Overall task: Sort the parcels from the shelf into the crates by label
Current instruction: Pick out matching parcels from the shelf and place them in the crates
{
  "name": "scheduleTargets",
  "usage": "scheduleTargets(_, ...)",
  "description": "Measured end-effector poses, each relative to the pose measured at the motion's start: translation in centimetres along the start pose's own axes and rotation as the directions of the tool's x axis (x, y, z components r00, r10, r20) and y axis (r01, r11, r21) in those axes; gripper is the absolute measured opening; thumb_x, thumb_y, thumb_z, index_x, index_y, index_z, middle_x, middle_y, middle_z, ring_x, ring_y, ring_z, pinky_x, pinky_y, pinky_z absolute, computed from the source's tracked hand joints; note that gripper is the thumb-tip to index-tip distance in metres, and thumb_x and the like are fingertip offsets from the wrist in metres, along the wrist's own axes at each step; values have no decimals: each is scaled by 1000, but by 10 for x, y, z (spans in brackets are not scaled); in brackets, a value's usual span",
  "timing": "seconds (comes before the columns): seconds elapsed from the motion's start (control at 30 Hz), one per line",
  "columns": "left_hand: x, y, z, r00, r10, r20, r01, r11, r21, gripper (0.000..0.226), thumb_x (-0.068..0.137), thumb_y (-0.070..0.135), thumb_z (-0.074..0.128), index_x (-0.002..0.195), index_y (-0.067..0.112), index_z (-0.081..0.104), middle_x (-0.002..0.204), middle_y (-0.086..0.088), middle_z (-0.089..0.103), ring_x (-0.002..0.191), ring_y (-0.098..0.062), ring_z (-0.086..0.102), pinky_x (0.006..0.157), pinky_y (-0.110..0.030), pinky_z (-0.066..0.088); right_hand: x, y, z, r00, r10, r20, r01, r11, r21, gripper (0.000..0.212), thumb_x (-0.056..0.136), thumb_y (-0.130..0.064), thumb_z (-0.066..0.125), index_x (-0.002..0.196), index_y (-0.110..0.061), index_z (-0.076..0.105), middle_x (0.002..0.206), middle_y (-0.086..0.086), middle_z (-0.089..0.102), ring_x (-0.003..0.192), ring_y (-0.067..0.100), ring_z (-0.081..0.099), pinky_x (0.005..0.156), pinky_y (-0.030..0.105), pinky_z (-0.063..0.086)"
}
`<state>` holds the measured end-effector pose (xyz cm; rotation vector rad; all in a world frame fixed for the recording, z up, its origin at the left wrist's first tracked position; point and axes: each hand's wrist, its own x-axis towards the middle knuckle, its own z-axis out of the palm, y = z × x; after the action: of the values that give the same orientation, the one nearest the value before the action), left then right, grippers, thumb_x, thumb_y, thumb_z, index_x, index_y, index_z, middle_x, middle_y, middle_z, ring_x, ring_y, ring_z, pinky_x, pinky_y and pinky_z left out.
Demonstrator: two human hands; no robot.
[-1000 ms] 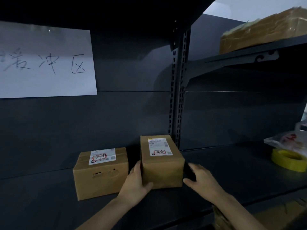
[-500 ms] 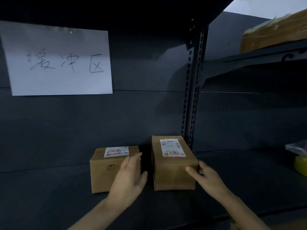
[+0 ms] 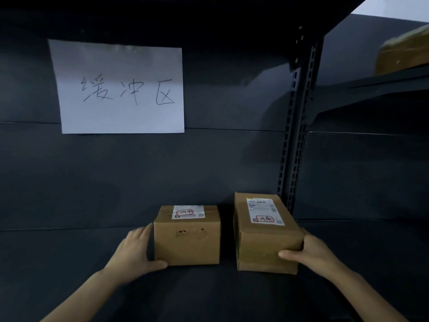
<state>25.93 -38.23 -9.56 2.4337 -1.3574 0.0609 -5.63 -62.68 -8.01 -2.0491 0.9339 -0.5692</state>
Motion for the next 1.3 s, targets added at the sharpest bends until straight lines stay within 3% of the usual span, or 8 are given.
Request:
scheduleTargets(0.17, 14, 5, 2, 995, 72, 74, -76, 995, 59, 101, 67, 61, 68, 146, 25, 17, 148, 6, 31, 136, -15, 26, 111, -30, 24, 7, 1, -3, 992, 39, 120, -40, 999, 2, 89, 51, -29, 88, 128, -32, 43, 117, -11, 59, 109, 8, 55, 96, 31, 46)
scheduleTargets(0.27, 20, 10, 6, 990, 98, 101, -103, 994, 36, 98, 67, 62, 66, 144, 26, 19, 145, 9, 34, 134, -13, 29, 109, -28, 24, 7, -4, 9, 984, -1, 180, -3, 1000, 22, 97, 43, -36, 84, 129, -36, 39, 120, -13, 56, 111, 4, 53, 92, 23, 45)
scheduleTargets(0.43, 12, 10, 14, 991, 84, 107, -38, 925, -377, 89, 64, 53, 74, 134, 32, 25, 128, 16, 47, 120, -6, 44, 97, -19, 37, 9, 1, 23, 987, -26, 158, 3, 989, 145, 117, 28, -49, 91, 132, -30, 41, 120, -10, 61, 112, 7, 56, 98, 30, 46)
scheduleTargets(0.63, -8, 6, 14, 996, 79, -29, -83, 871, -485, 82, 70, 28, 79, 133, 33, 27, 114, 35, 39, 114, 3, 44, 91, -6, 32, 2, -6, 32, 990, -61, 128, 38, 984, 175, 70, 62, -7, 84, 115, -34, 47, 109, -14, 61, 101, -2, 55, 76, 11, 44)
scheduleTargets(0.83, -25, 3, 6, 989, -13, -145, -50, 905, -423, 87, 68, 28, 81, 136, 24, 27, 126, 12, 48, 119, -7, 46, 102, -23, 36, -6, -16, 36, 991, -133, 25, 128, 979, 159, 78, 61, -5, 84, 124, -29, 45, 103, -17, 62, 97, -5, 57, 72, 5, 44)
scheduleTargets(0.97, -41, 0, -2, 974, -40, -224, -57, 910, -412, 87, 65, 28, 83, 135, 23, 32, 127, 7, 52, 121, -12, 48, 102, -27, 39, -13, -23, 39, 980, -199, -27, 200, 968, 153, 90, 58, -4, 86, 133, -27, 42, 106, -20, 61, 103, -1, 57, 85, 14, 42)
scheduleTargets(1.13, -73, -4, -17, 944, -64, -323, -91, 892, -443, 78, 68, 22, 82, 126, 39, 32, 123, 13, 55, 118, -9, 49, 100, -30, 42, -21, -36, 51, 959, -274, -66, 282, 946, 161, 93, 58, -3, 86, 135, -28, 40, 105, -22, 60, 105, 6, 57, 93, 23, 42)
scheduleTargets(1.3, -109, -16, -36, 910, -111, -399, -62, 916, -397, 68, 71, 16, 79, 110, 47, 33, 107, 32, 49, 106, -7, 56, 80, -16, 41, -29, -55, 75, 938, -346, -32, 345, 920, 185, 93, 60, -6, 85, 137, -30, 37, 105, -23, 58, 106, 5, 56, 89, 17, 40)
